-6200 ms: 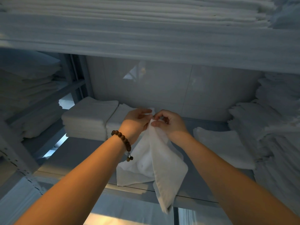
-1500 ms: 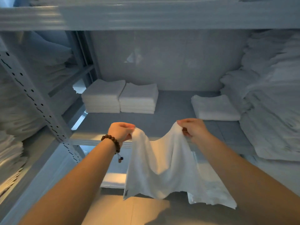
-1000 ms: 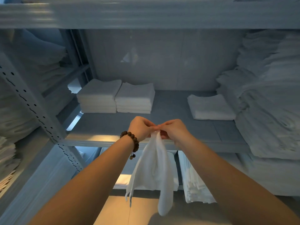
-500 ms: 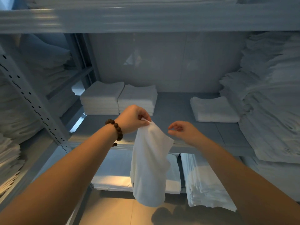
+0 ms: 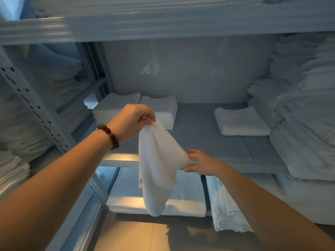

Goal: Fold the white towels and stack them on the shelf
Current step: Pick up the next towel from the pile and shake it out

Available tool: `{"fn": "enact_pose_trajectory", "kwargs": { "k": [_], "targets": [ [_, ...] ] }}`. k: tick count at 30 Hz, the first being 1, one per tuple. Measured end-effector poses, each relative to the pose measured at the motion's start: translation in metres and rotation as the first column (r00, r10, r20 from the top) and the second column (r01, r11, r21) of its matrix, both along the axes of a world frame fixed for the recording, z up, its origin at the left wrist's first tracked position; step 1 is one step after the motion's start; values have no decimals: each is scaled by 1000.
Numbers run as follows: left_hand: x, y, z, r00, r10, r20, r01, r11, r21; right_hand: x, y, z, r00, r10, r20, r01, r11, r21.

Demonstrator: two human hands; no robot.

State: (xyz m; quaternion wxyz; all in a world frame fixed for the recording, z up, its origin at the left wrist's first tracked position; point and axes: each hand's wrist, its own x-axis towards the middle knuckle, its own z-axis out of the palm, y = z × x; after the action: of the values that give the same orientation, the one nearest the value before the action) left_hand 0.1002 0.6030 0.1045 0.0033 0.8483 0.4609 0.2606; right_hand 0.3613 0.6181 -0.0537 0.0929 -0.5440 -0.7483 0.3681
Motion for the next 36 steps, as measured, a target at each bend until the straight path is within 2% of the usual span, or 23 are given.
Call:
{"fn": "enact_pose_trajectory", "kwargs": {
  "k": [3,6,9,12,16,17,20,21,24,25,28,32,34,36],
  "targets": [
    [-20,1,5,997,27,-74,-24,999,44,0,2,7,994,-18,-109,24,998,58],
    [-41,0,2,988,81,-133,-73,995,67,8,9,31,985,-75,-158,115,958,263],
    [-55,-1,-5,981,132,-142,-125,991,57,18,16,69,962,-113,-249,212,883,418],
    [-60,1,-4,983,160,-90,-150,983,102,23,20,106,962,-62,-266,199,825,529],
    [-62,2,1,987,154,-45,-143,971,192,28,16,130,954,-45,-296,248,672,698],
    [-60,2,-2,987,148,-68,-134,976,173,30,15,131,961,-49,-272,236,658,715],
    [-47,5,-22,980,122,-160,-123,992,-2,39,17,125,996,-86,-18,74,715,695],
    [-43,6,-26,983,113,-147,-117,993,-18,43,18,122,995,-102,16,62,714,697],
    [-31,16,-28,997,80,-18,-80,996,26,58,17,120,984,-161,-76,162,631,759],
    [-27,20,-29,998,65,-15,-65,998,14,61,17,119,982,-182,-47,153,627,764],
    [-13,31,-39,999,24,-37,-27,997,-73,72,21,110,968,-243,67,129,705,697],
    [-5,46,-50,999,-19,27,20,999,-35,87,20,104,964,-264,-11,199,696,690],
    [0,52,-56,999,-42,-11,42,998,43,92,17,101,967,-253,-38,207,686,697],
    [8,57,-59,990,-87,-111,102,985,141,97,17,99,958,-270,-95,259,678,688]
  ]
}}
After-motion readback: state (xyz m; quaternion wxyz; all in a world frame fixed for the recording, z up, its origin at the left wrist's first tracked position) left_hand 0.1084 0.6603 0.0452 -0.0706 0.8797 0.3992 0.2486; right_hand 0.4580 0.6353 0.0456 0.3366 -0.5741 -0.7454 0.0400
